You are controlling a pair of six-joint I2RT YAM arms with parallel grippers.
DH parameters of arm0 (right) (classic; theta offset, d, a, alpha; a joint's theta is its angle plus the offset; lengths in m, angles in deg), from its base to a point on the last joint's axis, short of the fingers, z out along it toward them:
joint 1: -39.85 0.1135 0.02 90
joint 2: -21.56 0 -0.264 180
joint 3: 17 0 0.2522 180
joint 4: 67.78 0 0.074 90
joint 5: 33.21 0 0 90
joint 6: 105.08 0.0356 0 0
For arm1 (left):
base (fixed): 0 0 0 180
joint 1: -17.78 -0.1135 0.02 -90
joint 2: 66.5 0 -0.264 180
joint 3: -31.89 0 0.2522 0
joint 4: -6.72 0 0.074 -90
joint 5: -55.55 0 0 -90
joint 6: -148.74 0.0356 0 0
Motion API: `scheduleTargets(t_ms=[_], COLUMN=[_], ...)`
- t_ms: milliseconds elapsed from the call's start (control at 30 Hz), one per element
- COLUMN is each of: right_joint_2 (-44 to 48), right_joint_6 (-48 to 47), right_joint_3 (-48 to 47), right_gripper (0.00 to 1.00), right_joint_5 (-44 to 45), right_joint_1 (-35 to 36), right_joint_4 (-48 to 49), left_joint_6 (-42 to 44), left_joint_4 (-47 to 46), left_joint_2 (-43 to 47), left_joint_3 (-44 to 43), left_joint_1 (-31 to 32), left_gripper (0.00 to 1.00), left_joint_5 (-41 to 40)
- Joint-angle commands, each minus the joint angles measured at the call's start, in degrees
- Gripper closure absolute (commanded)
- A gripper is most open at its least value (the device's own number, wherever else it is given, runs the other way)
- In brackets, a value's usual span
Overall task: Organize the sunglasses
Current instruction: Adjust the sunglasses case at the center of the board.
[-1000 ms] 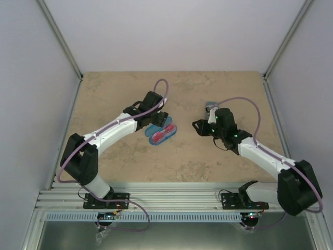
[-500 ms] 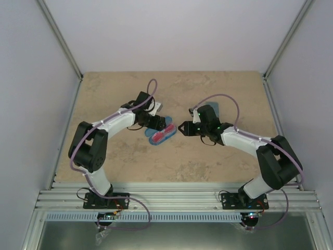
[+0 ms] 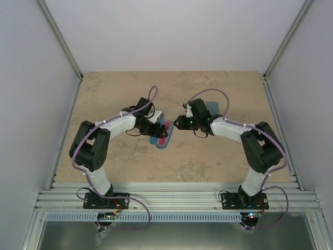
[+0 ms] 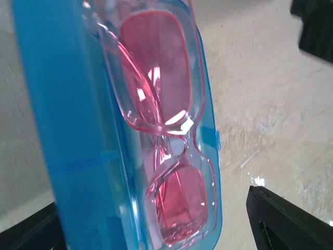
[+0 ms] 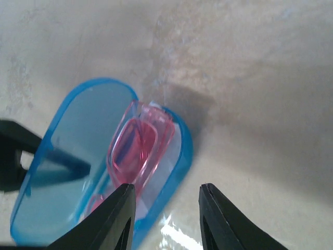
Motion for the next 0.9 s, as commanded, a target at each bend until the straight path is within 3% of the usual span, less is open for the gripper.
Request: scheduleTargets(t_ms=[0, 433, 867], right_joint_2=[-4.2, -16.1, -19.7], right_joint_6=[-1.7, -4.6, -5.9], right_joint_3=[-6.1, -20.0, -23.4], right_gripper=[0.66, 0.64, 0.65], right_joint_5=[1.2, 1.7, 2.3], right_joint_1=[0.1, 0.2, 1.3], right_joint_4=[-2.1, -7.4, -12.4], left_joint_6=[-1.4, -3.8, -4.9], left_joint_4=[-0.5, -0.3, 0.4], left_joint_2=[2.7, 6.3, 6.2], left_joint_3=[1.8, 1.8, 1.4], left_joint_1=[-0.1, -0.1, 0.0], left_gripper=[0.17, 0.17, 0.32], left_joint_5=[2.4, -2.8, -2.5])
